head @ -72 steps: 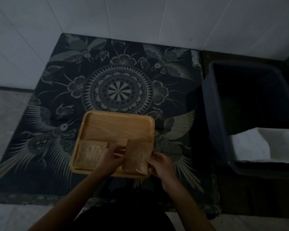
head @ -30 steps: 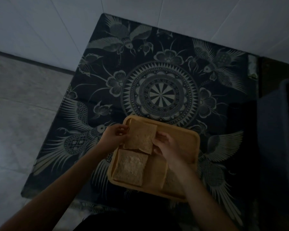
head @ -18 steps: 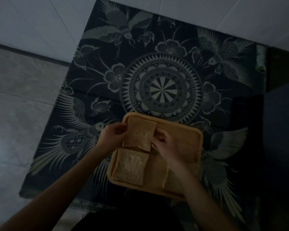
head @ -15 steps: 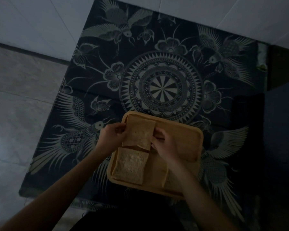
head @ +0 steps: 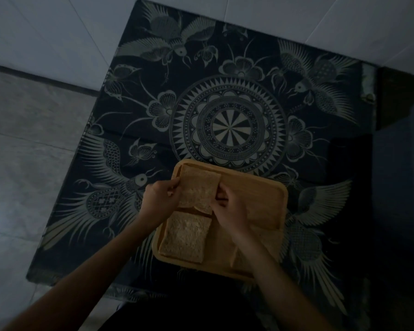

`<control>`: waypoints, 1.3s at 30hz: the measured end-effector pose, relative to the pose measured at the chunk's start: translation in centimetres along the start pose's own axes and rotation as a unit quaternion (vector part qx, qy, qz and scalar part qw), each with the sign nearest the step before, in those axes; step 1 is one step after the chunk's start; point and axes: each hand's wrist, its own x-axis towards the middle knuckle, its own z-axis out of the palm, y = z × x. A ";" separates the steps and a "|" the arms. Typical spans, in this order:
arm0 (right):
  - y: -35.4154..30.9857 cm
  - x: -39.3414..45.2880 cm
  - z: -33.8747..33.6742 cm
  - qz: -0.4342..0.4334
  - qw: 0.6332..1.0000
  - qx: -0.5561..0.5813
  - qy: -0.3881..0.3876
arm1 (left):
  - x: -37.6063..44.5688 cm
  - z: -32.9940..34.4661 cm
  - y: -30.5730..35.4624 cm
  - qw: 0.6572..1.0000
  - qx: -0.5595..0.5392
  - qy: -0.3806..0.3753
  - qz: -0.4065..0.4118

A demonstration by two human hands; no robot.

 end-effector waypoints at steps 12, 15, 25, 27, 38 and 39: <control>0.1 -2.0 -2.7 0.018 0.999 -0.027 -0.027 | -2.2 -0.6 0.7 0.999 -0.019 0.014 0.021; 0.6 -3.4 -4.8 0.022 0.999 -0.025 -0.011 | -3.4 -0.4 1.4 0.999 -0.024 0.025 0.025; 5.9 -8.2 -11.6 0.044 0.990 0.007 0.133 | -8.1 4.9 5.5 0.994 -0.080 -0.070 0.039; 7.1 -9.2 -11.9 0.055 0.986 0.012 0.159 | -8.8 6.6 6.0 0.992 -0.076 -0.095 0.017; 10.3 -12.0 -11.2 0.076 0.987 0.020 0.141 | -11.1 12.0 5.6 0.978 -0.125 -0.144 -0.084; 10.4 -12.1 -11.1 0.076 0.988 0.016 0.137 | -11.3 12.2 5.6 0.979 -0.120 -0.140 -0.083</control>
